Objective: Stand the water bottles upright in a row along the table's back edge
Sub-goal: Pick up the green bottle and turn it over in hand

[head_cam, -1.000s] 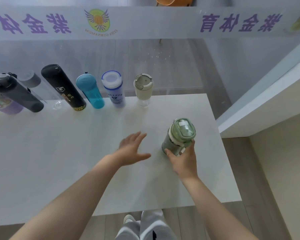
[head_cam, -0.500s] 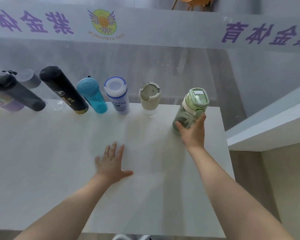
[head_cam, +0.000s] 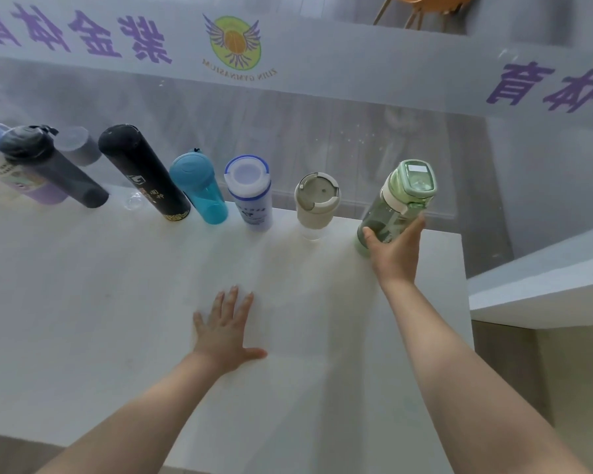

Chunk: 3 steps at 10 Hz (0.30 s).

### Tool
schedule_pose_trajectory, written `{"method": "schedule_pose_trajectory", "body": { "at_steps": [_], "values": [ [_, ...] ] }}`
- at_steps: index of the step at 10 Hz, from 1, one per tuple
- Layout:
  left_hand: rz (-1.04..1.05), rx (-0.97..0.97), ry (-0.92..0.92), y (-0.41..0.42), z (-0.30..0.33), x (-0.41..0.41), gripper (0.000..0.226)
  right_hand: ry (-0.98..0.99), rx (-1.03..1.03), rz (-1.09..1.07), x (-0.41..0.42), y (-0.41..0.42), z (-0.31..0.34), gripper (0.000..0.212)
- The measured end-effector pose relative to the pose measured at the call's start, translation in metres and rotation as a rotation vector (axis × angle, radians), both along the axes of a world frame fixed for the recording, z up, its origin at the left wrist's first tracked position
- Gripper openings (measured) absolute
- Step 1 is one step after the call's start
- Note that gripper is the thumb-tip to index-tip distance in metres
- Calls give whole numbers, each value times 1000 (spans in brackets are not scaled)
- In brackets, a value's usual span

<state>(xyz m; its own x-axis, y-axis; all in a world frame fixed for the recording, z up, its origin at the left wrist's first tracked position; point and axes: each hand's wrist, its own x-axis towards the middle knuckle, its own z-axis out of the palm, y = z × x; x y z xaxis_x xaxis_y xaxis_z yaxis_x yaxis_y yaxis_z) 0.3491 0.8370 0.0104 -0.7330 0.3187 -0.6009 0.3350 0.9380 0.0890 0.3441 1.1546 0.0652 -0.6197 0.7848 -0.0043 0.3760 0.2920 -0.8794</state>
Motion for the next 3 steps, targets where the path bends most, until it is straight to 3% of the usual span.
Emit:
{"method": "schedule_pose_trajectory", "body": {
  "at_steps": [2,3],
  "values": [
    [15,15,0,-1,3,-1,119,-34,-8,47,0,5,1,88],
    [23,24,0,0,4,1,119,-107,-13,99,11,9,8,103]
  ]
}}
